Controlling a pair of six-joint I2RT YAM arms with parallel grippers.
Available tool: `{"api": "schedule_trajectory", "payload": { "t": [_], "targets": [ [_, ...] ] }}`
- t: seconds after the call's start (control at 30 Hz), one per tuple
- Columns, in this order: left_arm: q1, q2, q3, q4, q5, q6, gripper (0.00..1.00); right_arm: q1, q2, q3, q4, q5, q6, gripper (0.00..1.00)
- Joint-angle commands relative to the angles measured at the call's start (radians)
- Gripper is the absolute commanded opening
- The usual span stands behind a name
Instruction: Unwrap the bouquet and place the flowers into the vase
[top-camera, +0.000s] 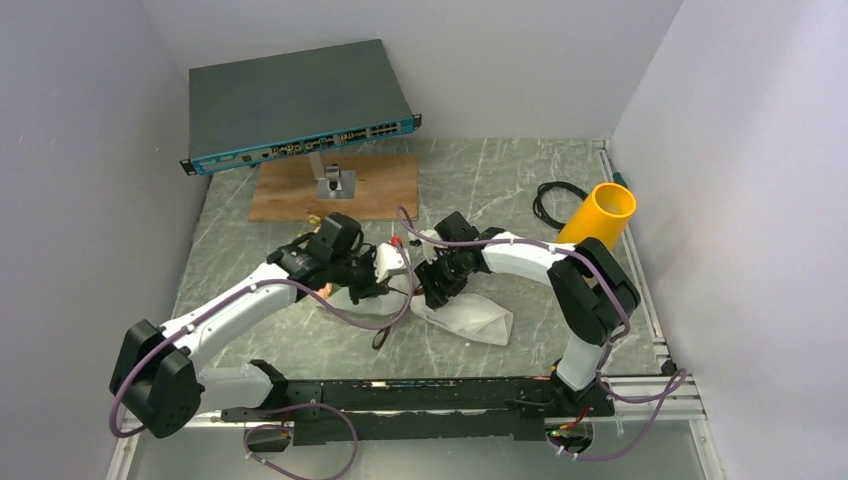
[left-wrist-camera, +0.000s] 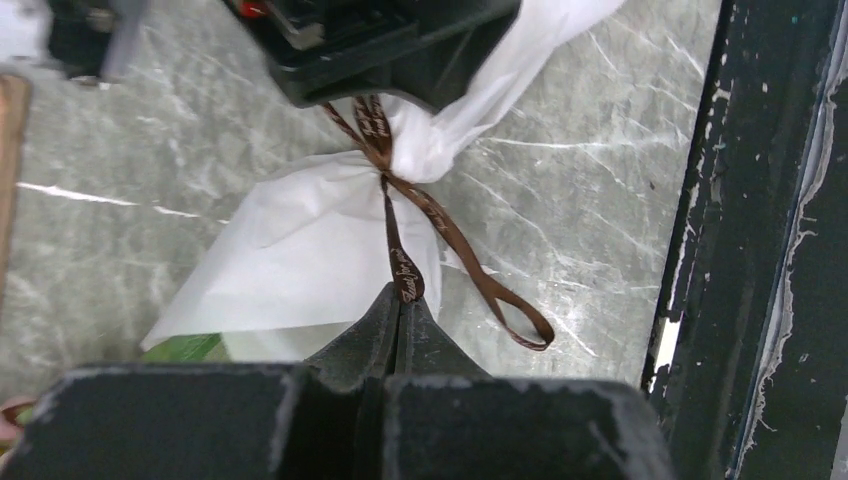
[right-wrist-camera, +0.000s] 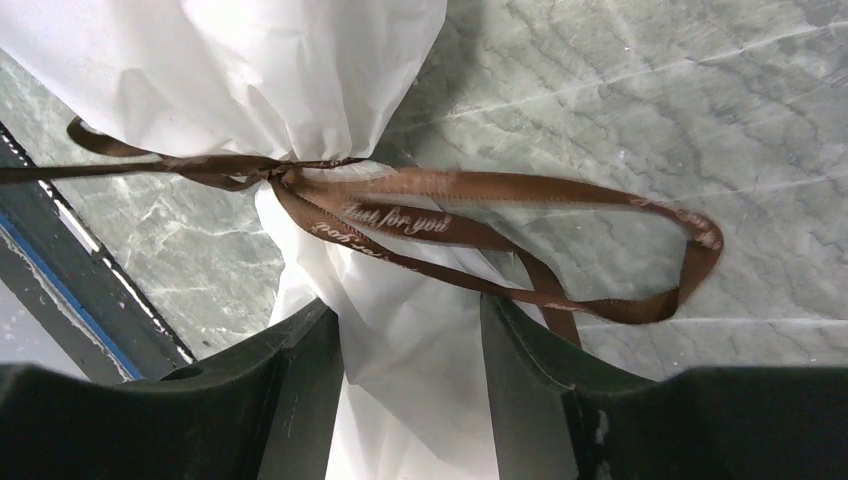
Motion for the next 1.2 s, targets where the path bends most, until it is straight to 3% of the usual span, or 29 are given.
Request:
{"api": "schedule_trajectory", "payload": {
  "t": [0.0, 0.37, 1.17],
  "targets": [
    [0.06, -0.062, 0.083, -0.058, 0.09, 0.007, 0.0, 0.005, 0.061, 0.013, 0.0, 0.091, 0.014, 0.51],
    [0.198, -0.118, 0.215, -0.113, 0.163, -0.027, 0.0, 0.005, 0.088, 0.031, -0.011, 0.079, 0.027, 0.51],
    [0.505, -0.036, 0.596, -0.046, 0.383, -0.331, 0.0, 0.005, 0.134, 0.056, -0.018, 0.085, 0.07, 0.51]
  ]
}}
